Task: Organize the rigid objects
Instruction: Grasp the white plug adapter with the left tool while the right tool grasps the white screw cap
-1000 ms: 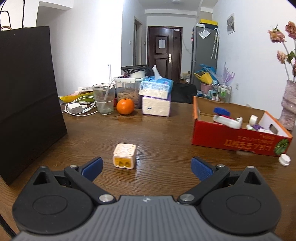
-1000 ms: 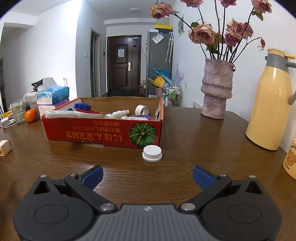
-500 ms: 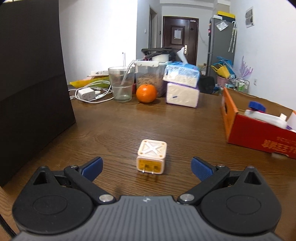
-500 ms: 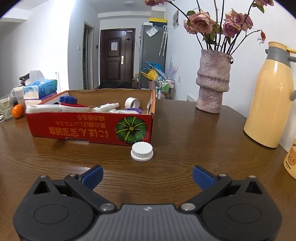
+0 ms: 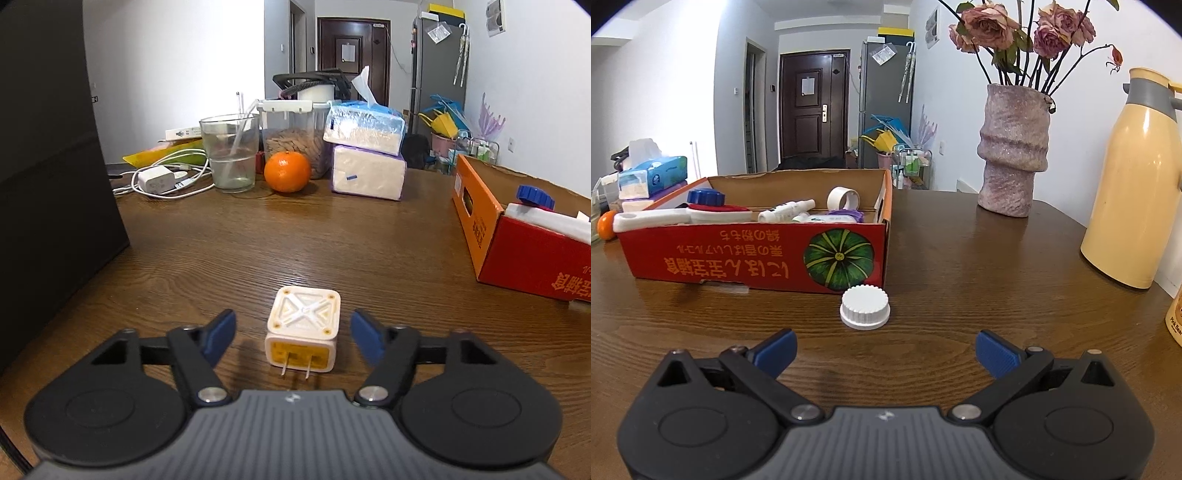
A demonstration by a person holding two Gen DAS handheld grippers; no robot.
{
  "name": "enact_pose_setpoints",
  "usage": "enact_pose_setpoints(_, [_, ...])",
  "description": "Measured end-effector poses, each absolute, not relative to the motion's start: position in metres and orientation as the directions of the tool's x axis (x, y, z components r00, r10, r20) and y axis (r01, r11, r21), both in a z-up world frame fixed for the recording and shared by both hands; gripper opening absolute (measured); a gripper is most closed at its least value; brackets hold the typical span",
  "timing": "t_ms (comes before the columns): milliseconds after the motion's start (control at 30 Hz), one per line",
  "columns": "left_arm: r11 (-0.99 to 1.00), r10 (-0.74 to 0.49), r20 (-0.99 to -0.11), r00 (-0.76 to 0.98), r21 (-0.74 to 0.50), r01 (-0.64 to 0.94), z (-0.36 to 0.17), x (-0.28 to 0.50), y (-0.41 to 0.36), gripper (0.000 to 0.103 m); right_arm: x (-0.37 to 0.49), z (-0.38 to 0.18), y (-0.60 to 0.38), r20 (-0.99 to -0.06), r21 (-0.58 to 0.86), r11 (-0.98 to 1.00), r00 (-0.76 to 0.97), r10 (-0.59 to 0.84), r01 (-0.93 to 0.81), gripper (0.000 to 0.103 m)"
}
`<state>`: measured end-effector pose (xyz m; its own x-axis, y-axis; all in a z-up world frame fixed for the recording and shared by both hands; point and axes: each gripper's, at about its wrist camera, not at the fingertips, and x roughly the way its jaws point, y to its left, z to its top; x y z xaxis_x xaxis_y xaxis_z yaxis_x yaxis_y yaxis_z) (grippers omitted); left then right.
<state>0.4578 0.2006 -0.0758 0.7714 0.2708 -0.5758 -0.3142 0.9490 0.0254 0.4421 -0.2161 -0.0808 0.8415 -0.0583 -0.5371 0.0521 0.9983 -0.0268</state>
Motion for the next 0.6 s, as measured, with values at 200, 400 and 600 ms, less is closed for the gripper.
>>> enact_pose_setpoints(200, [0.955,0.246,-0.597,0.764,0.014,-0.296,-0.082,0.465,0.202,0.04,0.452,-0.082,-0.217,-0.537,-0.03,0.998,0.841,-0.068,0.062,0.103])
enact_pose_setpoints(400, [0.959,0.232,-0.588,0.775,0.004,-0.284,-0.08,0.462,0.201,0.039,0.467,-0.084,-0.219,-0.539,-0.029,0.997,0.839,-0.08,0.077,0.103])
enact_pose_setpoints(600, [0.957,0.234,-0.576,0.783,-0.006,-0.29,-0.078,0.46,0.202,0.039,0.485,-0.086,-0.22,-0.551,-0.027,0.995,0.829,-0.092,0.092,0.102])
